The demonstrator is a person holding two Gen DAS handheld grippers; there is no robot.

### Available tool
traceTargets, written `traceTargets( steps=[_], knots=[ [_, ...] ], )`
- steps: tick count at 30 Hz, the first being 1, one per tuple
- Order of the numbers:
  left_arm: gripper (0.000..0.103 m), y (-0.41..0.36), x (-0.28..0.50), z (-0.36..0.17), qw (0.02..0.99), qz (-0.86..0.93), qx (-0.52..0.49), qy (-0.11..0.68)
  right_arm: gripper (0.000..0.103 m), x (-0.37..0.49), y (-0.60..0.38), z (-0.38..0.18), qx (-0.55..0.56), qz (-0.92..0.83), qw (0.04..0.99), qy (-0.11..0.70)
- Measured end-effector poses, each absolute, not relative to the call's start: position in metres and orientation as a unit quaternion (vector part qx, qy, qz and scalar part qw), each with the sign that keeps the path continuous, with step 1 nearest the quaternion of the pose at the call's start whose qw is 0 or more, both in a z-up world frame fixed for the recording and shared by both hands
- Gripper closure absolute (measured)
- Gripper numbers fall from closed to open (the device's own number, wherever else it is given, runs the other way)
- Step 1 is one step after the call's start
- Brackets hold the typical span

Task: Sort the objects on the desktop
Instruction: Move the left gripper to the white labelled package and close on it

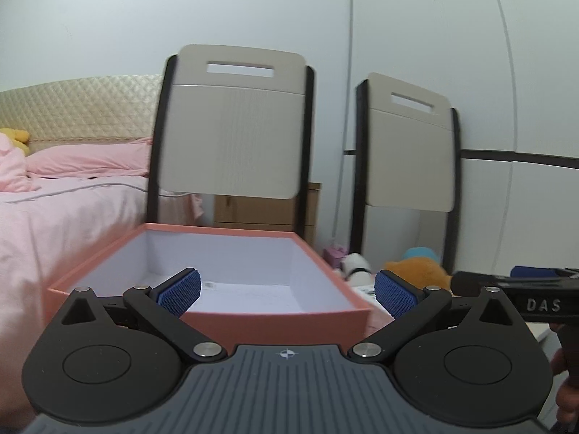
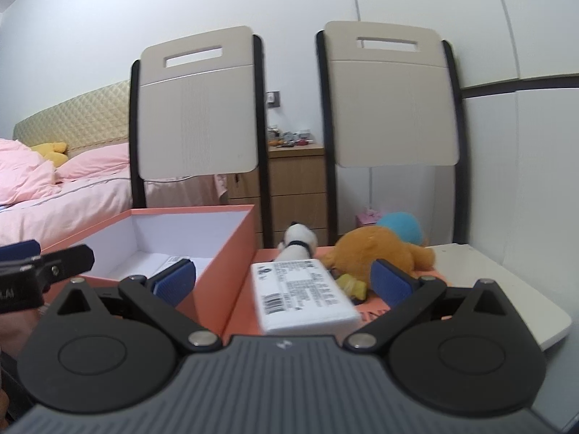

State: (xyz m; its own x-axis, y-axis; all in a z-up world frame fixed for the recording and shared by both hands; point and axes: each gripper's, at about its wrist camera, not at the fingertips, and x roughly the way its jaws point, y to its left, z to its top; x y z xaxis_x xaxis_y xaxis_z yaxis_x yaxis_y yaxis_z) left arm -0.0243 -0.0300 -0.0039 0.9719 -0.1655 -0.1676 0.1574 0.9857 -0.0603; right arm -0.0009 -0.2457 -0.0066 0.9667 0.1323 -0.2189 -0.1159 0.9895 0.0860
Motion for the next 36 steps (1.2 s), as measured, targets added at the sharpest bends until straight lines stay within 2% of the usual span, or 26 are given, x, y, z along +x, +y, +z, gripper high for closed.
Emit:
traceTargets(
  steps=[10, 21, 36],
  knots=[
    [0.000, -0.113, -0.008, -0.028, 0.986, -0.125, -0.002, 0.107, 0.000, -0.032, -0.299, -0.002, 0.068, 0.016, 0.994, 0.087],
    [0.000, -0.195, 0.038, -0.061, 0.990, -0.069, 0.041, 0.112, 0.000, -0.060, -0.352, -0.006, 0.098, -0.008, 0.992, 0.076],
    [0.000, -0.228, 0.055, -0.084, 0.992, 0.013, 0.020, 0.125, 0.000, -0.065, -0.357, -0.007, 0.108, 0.014, 0.991, 0.073]
  ],
)
